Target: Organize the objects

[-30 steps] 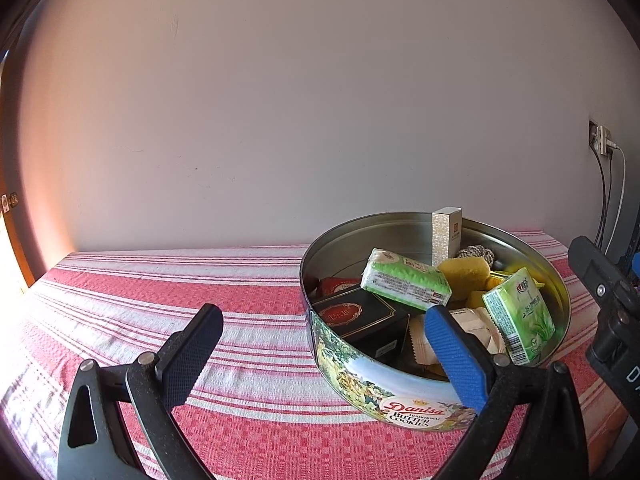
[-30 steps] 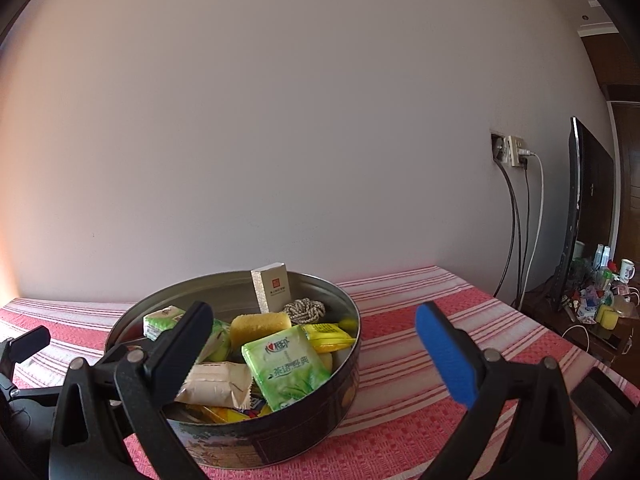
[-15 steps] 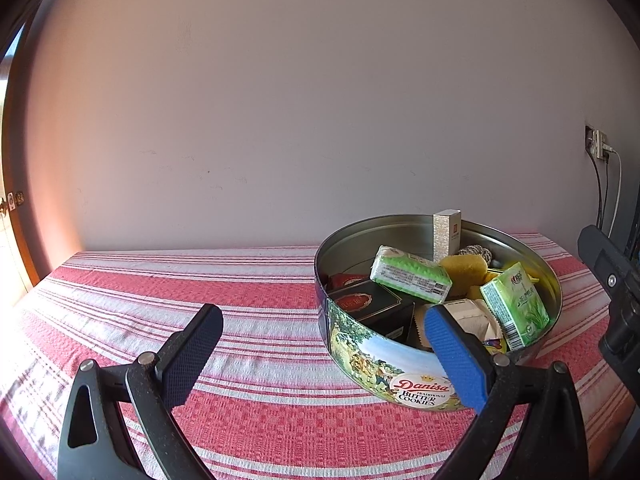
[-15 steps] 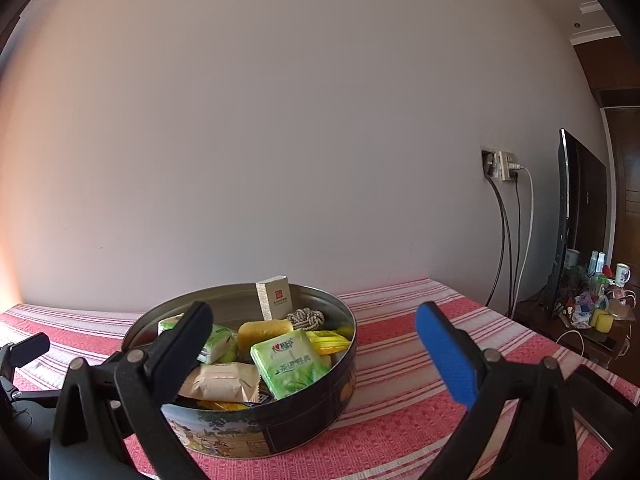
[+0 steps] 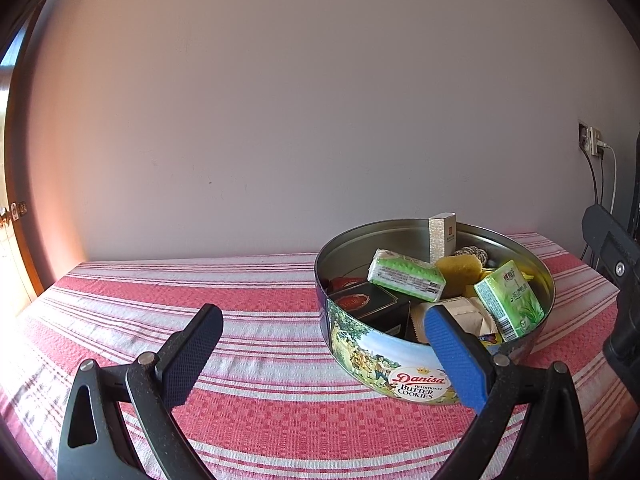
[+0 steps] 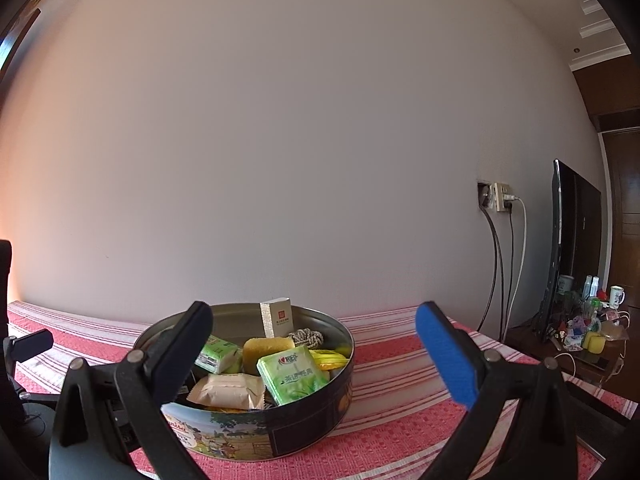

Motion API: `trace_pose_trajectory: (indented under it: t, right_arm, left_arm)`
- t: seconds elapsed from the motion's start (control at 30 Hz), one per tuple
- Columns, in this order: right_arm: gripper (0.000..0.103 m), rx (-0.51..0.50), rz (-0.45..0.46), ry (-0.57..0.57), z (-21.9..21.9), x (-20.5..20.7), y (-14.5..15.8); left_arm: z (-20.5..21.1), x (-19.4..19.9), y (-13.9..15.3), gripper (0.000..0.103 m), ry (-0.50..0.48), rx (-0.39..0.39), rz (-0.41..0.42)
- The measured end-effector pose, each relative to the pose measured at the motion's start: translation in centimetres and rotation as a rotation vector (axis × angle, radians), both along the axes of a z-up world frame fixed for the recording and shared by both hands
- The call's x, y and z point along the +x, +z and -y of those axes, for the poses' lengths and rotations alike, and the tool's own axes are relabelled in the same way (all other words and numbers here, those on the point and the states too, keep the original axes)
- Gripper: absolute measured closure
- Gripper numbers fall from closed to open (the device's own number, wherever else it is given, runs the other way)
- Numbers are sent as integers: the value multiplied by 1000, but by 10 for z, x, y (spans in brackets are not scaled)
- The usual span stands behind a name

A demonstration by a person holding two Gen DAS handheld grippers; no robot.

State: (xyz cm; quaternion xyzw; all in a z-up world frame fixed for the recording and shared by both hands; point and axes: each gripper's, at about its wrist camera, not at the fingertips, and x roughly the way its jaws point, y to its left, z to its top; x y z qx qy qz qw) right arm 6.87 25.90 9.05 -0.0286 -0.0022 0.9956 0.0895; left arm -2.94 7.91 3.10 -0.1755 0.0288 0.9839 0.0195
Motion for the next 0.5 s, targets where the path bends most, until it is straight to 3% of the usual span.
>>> trace_pose_trajectory:
  t: [0.5]
  right_arm:
    - [0,-6,-4,1,-4,2,0]
  left_arm:
    - [-3,-1,-1,1,14,6,-9]
